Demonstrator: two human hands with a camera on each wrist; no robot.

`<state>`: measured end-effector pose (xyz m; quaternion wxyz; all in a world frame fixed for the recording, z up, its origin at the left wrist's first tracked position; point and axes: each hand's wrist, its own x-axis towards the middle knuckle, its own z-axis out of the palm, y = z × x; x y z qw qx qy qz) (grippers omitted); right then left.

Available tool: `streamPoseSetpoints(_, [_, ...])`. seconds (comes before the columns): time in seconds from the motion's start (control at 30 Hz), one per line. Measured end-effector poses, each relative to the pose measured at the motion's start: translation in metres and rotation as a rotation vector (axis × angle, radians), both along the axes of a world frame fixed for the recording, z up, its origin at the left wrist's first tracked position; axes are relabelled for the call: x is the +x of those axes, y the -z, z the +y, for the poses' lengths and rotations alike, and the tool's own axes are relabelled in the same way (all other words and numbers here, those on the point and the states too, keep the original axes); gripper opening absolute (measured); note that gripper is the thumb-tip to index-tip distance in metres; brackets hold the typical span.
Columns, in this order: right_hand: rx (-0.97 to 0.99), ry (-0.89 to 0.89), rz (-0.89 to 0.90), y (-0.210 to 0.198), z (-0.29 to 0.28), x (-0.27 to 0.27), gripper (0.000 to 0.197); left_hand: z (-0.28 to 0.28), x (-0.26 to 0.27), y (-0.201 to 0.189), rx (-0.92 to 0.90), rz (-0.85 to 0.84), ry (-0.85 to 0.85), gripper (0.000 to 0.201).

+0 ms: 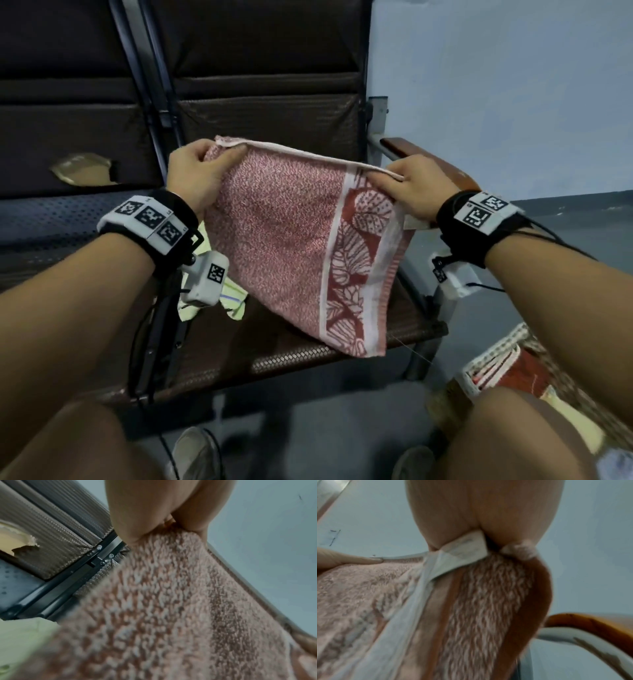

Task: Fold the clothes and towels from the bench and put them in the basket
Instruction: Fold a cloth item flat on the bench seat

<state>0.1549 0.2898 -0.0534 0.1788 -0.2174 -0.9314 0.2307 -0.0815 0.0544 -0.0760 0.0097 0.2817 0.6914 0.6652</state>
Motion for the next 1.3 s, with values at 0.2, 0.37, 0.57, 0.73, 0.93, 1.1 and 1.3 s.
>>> streamPoseSetpoints(0.2, [-0.157, -0.054, -0.086, -0.031, -0.002, -0.002, 0.023, 0.007, 0.003, -0.029, -0.078, 0.156, -0.092, 0.044])
streamPoseSetpoints(0.37, [-0.246, 0.094, -0.032, -0.036, -0.012, -0.015, 0.028, 0.020, 0.004, -0.039, -0.118, 0.157, -0.188, 0.044])
streamPoseSetpoints(0.57, [-0.502, 0.177, 0.066, -0.033, -0.028, -0.032, 0.040, 0.038, 0.042, -0.039, -0.009, -0.149, -0.078, 0.060])
streamPoseSetpoints(0.73, [-0.932, 0.101, 0.212, -0.023, -0.047, -0.043, 0.031, 0.045, 0.100, -0.020, 0.006, -0.114, 0.213, 0.048])
streamPoseSetpoints(0.93, [-0.991, 0.047, 0.140, -0.015, -0.065, -0.037, 0.033, 0.037, 0.132, -0.011, -0.159, 0.051, 0.421, 0.012])
streamPoseSetpoints(1.1, [-0.862, -0.068, 0.098, -0.012, -0.068, -0.026, 0.045, 0.035, 0.111, -0.017, -0.084, -0.097, 0.185, 0.020])
streamPoseSetpoints(1.3, [-0.624, -0.129, -0.031, -0.025, -0.070, -0.025, 0.049, 0.031, 0.078, -0.029, -0.297, -0.373, 0.555, 0.066])
